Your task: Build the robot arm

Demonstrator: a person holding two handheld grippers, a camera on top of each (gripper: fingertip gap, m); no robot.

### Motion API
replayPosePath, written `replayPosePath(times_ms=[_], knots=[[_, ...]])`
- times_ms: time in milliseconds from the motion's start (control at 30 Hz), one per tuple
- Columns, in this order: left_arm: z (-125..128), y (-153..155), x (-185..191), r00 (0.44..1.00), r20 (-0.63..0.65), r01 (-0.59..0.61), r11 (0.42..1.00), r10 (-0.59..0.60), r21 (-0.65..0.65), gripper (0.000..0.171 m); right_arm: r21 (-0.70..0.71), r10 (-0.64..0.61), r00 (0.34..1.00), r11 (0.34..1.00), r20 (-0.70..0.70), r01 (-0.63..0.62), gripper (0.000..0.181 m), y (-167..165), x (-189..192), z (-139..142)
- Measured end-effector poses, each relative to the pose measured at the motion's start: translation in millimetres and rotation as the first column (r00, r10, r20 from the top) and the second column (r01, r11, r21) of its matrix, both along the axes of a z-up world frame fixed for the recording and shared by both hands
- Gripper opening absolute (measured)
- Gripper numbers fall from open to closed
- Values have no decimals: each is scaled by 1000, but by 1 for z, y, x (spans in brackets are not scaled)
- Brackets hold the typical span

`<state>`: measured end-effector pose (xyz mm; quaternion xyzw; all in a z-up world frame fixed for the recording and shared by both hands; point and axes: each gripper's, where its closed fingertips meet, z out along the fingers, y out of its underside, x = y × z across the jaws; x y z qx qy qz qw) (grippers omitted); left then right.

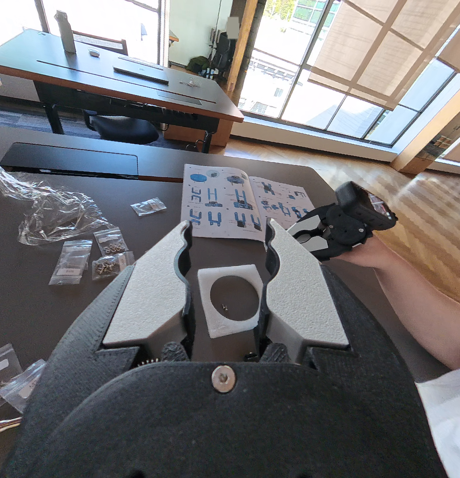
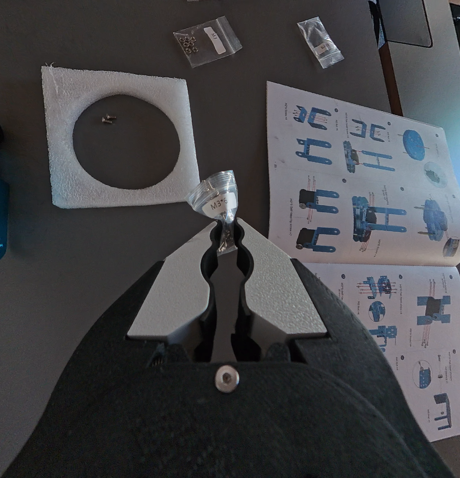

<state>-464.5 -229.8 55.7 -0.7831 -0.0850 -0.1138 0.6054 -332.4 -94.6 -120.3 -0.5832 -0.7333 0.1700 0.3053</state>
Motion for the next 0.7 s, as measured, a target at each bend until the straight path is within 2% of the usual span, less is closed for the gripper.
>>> replayPosePath(times_ms=[300, 700], knots=[[4, 14, 6, 1000, -15, 18, 1000, -19, -7, 59, -1, 3, 1000, 1000, 17, -3, 8, -2, 0, -4], [-2, 0, 3, 1000, 9, 27, 999, -27, -21, 59, 15, 5, 1000, 1000, 28, -6, 8, -2, 1, -3]])
